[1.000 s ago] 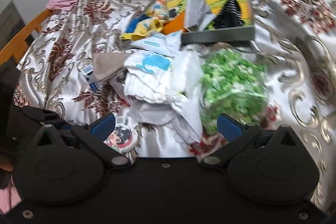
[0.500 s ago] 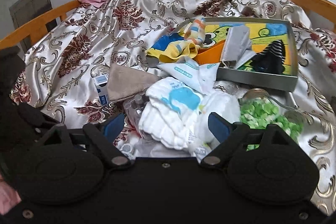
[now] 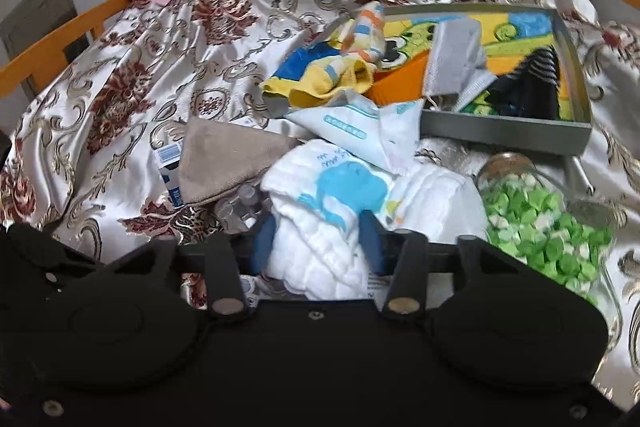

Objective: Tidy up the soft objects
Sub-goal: 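Grasp the cartoon-printed packet with the left gripper while the right grasps the white cloth, then carry the packet and white cloth to the tray, lowering the packet with the left gripper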

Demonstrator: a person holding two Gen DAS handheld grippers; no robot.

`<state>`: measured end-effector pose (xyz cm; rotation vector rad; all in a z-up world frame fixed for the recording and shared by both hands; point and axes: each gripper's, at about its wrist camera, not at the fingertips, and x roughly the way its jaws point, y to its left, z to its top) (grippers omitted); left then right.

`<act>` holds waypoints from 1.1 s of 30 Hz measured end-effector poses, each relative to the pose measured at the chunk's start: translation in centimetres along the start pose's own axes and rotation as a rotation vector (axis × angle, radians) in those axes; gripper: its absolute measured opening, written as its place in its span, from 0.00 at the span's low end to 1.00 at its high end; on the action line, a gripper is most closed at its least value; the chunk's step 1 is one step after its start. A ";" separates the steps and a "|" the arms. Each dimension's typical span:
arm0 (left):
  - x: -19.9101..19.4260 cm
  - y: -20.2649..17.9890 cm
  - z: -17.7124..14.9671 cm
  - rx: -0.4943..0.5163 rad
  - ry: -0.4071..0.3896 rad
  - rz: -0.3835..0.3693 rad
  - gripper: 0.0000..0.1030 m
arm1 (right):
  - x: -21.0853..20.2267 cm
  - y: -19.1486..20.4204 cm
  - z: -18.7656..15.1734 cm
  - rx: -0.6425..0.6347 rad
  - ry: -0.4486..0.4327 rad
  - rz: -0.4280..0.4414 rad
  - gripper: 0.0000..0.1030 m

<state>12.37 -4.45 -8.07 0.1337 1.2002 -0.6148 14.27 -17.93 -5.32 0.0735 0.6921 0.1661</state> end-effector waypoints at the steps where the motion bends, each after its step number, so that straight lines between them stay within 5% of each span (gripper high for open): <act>1: 0.0 0.1 0.0 -0.004 -0.003 -0.003 0.55 | -0.2 -0.4 -0.1 0.025 -0.003 0.002 0.25; 5: -0.1 0.5 0.1 -0.028 -0.014 -0.028 0.55 | -0.1 -2.0 -0.4 0.146 -0.007 0.008 0.12; 18: -2.3 0.9 -1.0 -0.091 -0.036 -0.127 0.55 | -5.9 -4.2 -1.0 0.288 -0.059 0.074 0.08; 33: -8.3 -0.8 -2.6 -0.078 -0.351 -0.192 0.55 | -15.8 -6.7 -0.7 0.312 -0.285 0.037 0.09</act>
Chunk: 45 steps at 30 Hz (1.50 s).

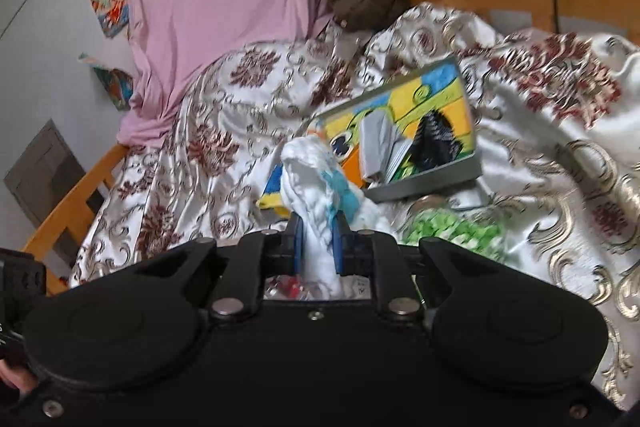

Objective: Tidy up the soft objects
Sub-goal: 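Carry the packet and white cloth to the tray, lowering the packet with the left gripper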

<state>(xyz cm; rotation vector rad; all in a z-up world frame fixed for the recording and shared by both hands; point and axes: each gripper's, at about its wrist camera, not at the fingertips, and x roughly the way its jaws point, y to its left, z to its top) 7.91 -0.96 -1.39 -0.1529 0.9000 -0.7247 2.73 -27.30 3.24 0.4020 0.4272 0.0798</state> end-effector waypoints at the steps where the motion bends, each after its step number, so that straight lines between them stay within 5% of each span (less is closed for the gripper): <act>1: -0.2 -0.1 0.1 0.005 -0.023 0.005 0.55 | -0.4 -0.2 0.3 0.008 -0.010 0.000 0.09; 15: -0.4 -0.2 2.9 -0.052 -0.390 0.091 0.55 | -2.1 0.6 1.2 0.041 -0.099 0.040 0.09; 21: 1.0 0.3 5.0 -0.100 -0.476 0.070 0.55 | -1.1 0.5 0.5 0.074 -0.123 0.022 0.09; 32: 7.4 1.4 9.9 -0.076 -0.503 0.049 0.55 | 5.3 -0.4 3.8 -0.016 -0.184 0.022 0.09; 45: 13.7 5.8 16.3 -0.305 -0.397 0.010 0.55 | 14.0 -2.9 8.5 0.016 -0.216 -0.010 0.09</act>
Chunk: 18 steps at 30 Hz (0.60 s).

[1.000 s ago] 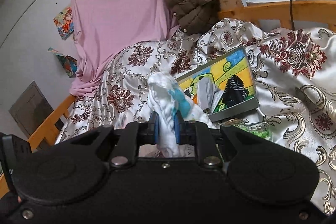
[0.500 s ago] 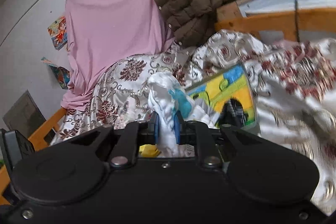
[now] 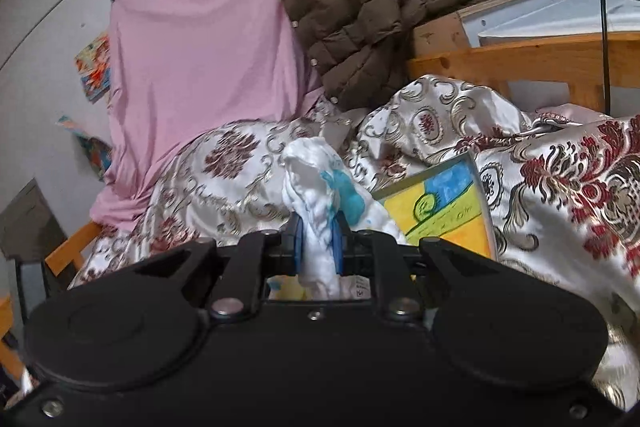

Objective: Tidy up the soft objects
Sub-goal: 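Carry the packet and white cloth to the tray, lowering the packet with the left gripper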

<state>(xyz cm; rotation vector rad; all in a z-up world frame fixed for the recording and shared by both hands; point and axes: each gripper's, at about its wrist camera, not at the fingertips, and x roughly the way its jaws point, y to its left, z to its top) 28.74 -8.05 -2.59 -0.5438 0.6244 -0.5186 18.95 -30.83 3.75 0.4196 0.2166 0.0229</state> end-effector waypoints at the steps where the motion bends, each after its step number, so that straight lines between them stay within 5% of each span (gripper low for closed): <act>1: 0.4 -0.1 0.2 0.004 0.014 0.000 0.55 | 0.9 -0.4 0.4 0.011 -0.002 -0.005 0.09; 4: 1.7 -0.9 0.4 0.076 0.020 0.039 0.55 | 3.0 -1.3 0.5 0.063 0.005 -0.024 0.09; 18: 6.3 0.6 -0.8 0.089 0.084 0.062 0.55 | 11.2 -4.6 -1.9 0.157 0.161 -0.112 0.09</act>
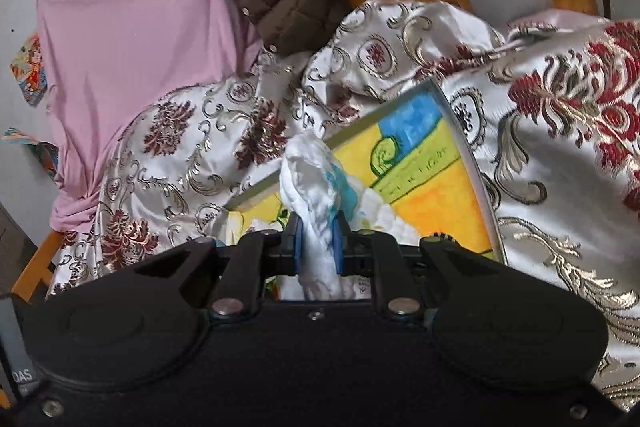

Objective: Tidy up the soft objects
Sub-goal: 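Carry the packet and white cloth to the tray, lowering the packet with the left gripper, then open both grippers to drop the packet and white cloth into the tray, then withdraw both tools from the tray back over the pile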

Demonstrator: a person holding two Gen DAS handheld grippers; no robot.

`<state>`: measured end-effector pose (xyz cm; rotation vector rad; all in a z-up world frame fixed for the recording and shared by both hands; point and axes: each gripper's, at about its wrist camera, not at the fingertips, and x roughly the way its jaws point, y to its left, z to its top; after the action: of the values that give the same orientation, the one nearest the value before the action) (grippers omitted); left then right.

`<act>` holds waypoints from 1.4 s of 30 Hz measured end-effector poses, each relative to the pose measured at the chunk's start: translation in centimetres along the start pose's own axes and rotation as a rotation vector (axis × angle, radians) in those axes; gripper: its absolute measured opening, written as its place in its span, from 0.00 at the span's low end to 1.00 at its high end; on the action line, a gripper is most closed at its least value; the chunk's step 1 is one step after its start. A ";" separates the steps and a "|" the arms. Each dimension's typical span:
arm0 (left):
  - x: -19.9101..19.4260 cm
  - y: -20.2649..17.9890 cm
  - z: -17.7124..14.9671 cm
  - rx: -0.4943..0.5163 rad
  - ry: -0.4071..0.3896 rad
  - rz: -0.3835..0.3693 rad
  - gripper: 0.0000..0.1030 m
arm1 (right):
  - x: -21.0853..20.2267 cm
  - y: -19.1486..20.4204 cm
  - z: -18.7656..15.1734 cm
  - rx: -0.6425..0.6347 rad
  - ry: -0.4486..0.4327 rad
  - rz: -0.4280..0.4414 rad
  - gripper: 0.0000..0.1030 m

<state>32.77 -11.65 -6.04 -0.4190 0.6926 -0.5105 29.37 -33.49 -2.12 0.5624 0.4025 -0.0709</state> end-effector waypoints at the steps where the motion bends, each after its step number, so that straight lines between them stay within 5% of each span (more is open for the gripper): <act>1: 0.0 -0.1 0.0 0.013 -0.001 0.005 0.55 | 0.4 -0.1 -0.1 0.002 0.006 -0.005 0.09; 7: 0.1 -0.8 -0.2 0.068 -0.002 0.026 0.55 | 0.2 0.2 -1.3 0.001 0.041 -0.013 0.10; 11: 0.1 -0.8 -0.1 0.060 0.009 0.020 0.55 | -1.1 0.3 -1.4 -0.010 0.025 -0.045 0.26; 23: -1.5 -1.4 0.6 0.049 -0.030 0.012 0.72 | -4.5 0.9 -0.3 -0.029 -0.028 -0.083 0.53; 33: -6.5 -3.7 2.0 0.089 -0.148 0.019 0.84 | -9.7 3.4 1.4 -0.094 -0.149 -0.060 0.87; 42: -13.5 -6.0 3.2 0.117 -0.293 0.017 0.94 | -15.8 6.1 2.5 -0.161 -0.266 0.005 0.99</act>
<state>24.24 -8.10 5.97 -0.3679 0.3815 -0.4595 16.79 -30.33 9.03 0.3886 0.1461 -0.1065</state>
